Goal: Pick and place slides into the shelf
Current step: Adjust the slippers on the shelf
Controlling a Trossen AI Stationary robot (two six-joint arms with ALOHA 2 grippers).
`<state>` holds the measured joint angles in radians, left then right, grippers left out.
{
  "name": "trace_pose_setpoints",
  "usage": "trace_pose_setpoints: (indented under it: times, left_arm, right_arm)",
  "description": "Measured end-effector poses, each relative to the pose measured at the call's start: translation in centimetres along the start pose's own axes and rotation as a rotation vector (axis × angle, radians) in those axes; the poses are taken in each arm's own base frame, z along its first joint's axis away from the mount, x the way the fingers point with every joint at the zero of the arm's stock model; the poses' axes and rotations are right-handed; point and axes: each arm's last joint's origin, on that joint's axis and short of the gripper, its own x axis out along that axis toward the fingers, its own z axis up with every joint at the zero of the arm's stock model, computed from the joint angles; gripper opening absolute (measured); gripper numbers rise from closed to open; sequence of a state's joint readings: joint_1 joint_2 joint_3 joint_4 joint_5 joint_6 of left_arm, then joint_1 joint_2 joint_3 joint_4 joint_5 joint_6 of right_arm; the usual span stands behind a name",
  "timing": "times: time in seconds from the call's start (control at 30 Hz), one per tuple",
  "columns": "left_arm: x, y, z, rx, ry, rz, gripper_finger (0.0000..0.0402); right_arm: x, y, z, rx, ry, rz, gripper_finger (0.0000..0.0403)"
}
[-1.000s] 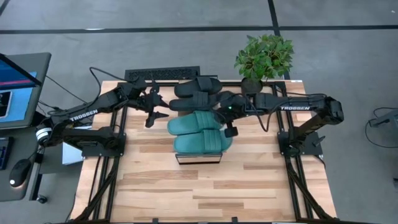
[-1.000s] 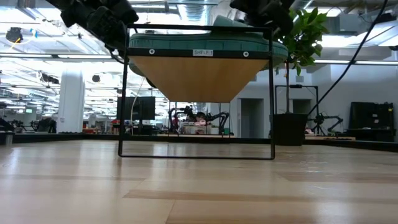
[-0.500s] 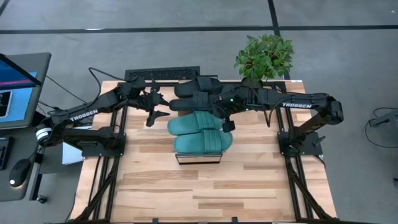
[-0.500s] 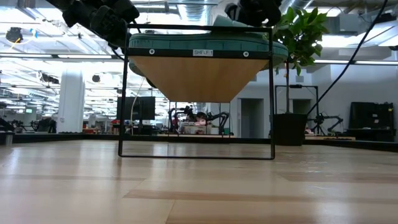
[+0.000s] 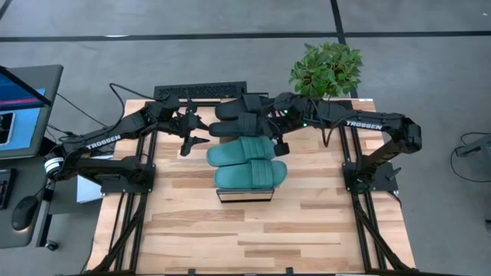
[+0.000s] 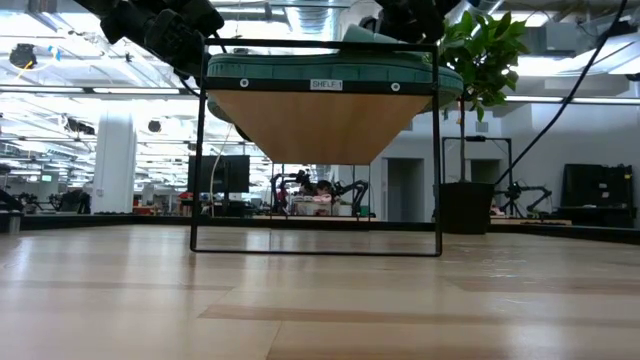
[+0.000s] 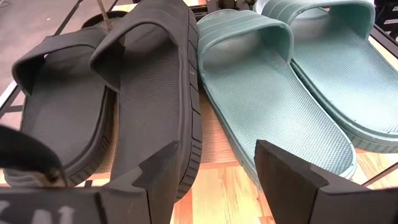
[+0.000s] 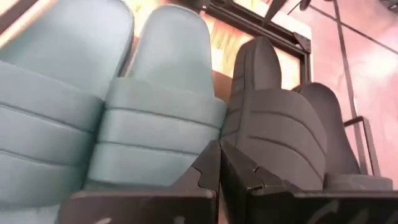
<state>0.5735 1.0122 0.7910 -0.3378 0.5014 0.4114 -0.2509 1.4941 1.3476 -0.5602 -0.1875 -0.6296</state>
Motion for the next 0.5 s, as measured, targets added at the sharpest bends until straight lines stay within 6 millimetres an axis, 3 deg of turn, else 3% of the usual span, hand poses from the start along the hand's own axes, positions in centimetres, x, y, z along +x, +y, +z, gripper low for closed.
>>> trace_pose_setpoints:
  times: [0.5]
  left_arm:
    - [0.0, 0.0, 0.1, 0.007, -0.016, -0.009, 0.0195]
  right_arm:
    - [4.1, -1.0, -2.3, 0.039, 0.113, 0.031, 0.0]
